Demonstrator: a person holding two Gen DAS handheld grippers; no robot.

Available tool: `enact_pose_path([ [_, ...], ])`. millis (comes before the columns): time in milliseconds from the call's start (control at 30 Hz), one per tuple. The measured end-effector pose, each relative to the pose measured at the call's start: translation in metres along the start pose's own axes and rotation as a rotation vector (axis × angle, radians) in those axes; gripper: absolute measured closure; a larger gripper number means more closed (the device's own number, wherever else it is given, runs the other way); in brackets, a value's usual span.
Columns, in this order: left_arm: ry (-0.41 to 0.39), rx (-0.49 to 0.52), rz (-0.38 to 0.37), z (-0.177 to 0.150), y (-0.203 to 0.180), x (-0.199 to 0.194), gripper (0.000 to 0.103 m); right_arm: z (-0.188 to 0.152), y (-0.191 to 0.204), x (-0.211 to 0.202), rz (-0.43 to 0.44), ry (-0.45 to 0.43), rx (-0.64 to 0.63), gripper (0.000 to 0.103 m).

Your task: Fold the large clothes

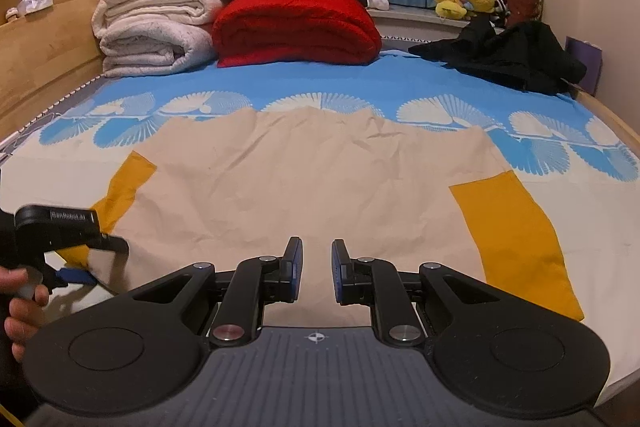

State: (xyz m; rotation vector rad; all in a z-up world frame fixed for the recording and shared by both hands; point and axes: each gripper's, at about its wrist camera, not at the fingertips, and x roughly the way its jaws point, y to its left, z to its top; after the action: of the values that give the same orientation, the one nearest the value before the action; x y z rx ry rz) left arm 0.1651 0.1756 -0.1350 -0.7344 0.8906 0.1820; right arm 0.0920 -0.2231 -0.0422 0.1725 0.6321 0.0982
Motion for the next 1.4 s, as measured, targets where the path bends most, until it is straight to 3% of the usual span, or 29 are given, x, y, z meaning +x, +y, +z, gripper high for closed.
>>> enact_pose_path([
  [133,-0.019,-0.074,-0.012,0.003,0.004,0.002,0.026,-0.001,-0.004,0.001,-0.007,0.009,0.005,0.087],
  [300,-0.033,-0.073,-0.009,0.006,0.001,0.005,0.027,-0.002,-0.006,0.005,-0.013,0.02,0.019,0.087],
  [400,-0.052,-0.095,-0.003,0.008,0.004,0.007,0.033,-0.001,-0.005,0.007,-0.013,0.022,0.024,0.087],
  [500,-0.066,-0.134,-0.002,0.011,0.01,0.008,0.048,-0.002,-0.004,0.008,-0.007,0.025,0.033,0.087],
  [567,-0.065,-0.141,-0.014,0.012,0.011,0.008,0.068,-0.001,-0.002,0.01,-0.001,0.027,0.035,0.087],
  [667,-0.075,-0.088,-0.023,0.014,0.003,0.004,0.084,-0.001,0.004,0.013,0.007,0.032,0.03,0.087],
  [733,-0.086,-0.051,-0.026,0.015,-0.003,-0.004,0.088,0.001,0.009,0.016,0.011,0.033,0.027,0.087],
  [933,-0.179,0.02,-0.063,0.022,-0.014,-0.05,0.093,0.008,0.025,0.029,0.031,0.036,0.04,0.087],
  [1200,-0.285,0.186,0.035,0.025,-0.015,-0.111,0.097,0.011,0.06,0.047,0.101,0.057,0.037,0.087],
  [1267,-0.275,0.203,0.032,0.024,-0.011,-0.116,0.096,0.008,0.07,0.058,0.13,0.099,0.031,0.087],
  [1367,-0.216,0.161,0.026,0.027,0.0,-0.105,0.09,-0.008,0.081,0.098,0.134,0.314,0.018,0.087],
  [1400,-0.207,0.132,0.039,0.029,0.006,-0.101,0.088,-0.013,0.082,0.109,0.121,0.361,0.013,0.092],
])
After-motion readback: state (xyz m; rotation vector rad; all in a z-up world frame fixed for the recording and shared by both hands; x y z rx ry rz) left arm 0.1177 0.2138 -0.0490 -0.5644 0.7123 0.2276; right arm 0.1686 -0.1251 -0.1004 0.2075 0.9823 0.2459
